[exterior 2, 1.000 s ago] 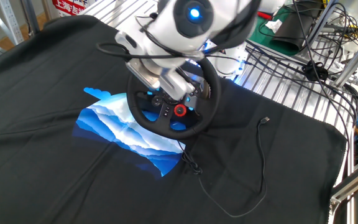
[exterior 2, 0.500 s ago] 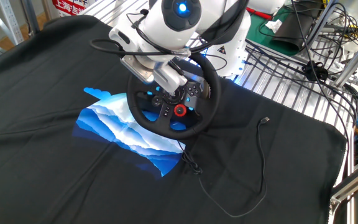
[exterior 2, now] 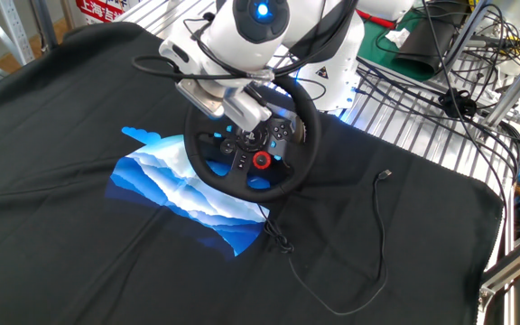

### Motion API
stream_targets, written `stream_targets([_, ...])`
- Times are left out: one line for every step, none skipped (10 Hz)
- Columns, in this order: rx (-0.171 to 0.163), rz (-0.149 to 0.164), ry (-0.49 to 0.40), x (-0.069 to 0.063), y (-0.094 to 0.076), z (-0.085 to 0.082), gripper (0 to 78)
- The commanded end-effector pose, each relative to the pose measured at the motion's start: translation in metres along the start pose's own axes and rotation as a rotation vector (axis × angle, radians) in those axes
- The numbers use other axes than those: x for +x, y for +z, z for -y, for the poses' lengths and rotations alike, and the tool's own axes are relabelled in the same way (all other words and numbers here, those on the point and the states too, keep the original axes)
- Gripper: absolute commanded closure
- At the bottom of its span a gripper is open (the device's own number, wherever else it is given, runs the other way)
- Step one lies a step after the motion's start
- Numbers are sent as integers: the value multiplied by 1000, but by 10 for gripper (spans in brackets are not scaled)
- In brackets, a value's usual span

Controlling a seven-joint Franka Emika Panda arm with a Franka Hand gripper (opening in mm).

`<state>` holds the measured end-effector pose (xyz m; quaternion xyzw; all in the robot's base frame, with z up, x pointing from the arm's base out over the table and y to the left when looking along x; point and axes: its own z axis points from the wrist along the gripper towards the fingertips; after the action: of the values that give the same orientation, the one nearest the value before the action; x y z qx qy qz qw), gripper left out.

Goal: Rotate the steering wheel 90 degrees clockwise

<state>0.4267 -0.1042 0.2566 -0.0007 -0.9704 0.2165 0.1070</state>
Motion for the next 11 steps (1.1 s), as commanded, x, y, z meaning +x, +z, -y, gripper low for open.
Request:
stream_targets([-9, -3, -5, 8, 5, 0, 776])
stream_targets([-7, -3, -5, 8, 5, 0, 776])
stream_targets([-5, -3, 1, 8, 5, 0, 776])
stream_targets([-5, -3, 1, 8, 5, 1, 776])
stream_targets([-7, -3, 0, 8, 6, 2, 776])
stream_targets([-10, -2, 2, 8, 6, 2, 776])
stream_targets([-9, -1, 9, 8, 6, 2, 776])
stream_targets([-9, -1, 9, 8, 6, 2, 776])
stream_targets([-7, -1, 9, 8, 6, 2, 776])
stream_targets([-8, -1, 11, 8, 6, 2, 776])
stream_targets([-8, 0, 9, 8, 6, 2, 776])
